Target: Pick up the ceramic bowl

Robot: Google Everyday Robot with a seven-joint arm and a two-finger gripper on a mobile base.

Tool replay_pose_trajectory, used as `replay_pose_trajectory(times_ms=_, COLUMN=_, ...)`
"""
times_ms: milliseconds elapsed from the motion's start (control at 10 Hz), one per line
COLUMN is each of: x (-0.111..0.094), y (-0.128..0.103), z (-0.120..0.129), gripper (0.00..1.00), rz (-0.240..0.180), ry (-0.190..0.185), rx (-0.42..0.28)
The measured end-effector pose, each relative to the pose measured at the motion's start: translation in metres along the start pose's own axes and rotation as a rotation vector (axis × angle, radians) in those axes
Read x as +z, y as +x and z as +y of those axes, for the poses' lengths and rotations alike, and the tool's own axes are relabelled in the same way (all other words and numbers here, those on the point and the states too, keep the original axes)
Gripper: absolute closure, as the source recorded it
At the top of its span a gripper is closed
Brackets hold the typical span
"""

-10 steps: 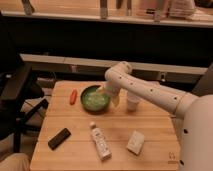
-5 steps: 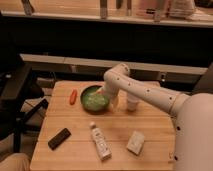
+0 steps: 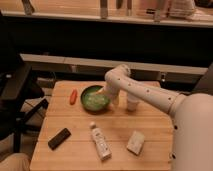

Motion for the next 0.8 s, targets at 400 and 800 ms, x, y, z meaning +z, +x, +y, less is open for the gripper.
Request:
replay_pose_trajectory(times_ms=400, x=0.0040, y=0.0040, z=0.0036, gripper=0.20, rz=-0.014, ry=-0.011, rx=-0.012)
replay_pose_trajectory(times_ms=800, x=0.0105, y=0.0057, z=0.0041, gripper=0.20, rz=-0.017, ry=-0.018, rx=-0.028)
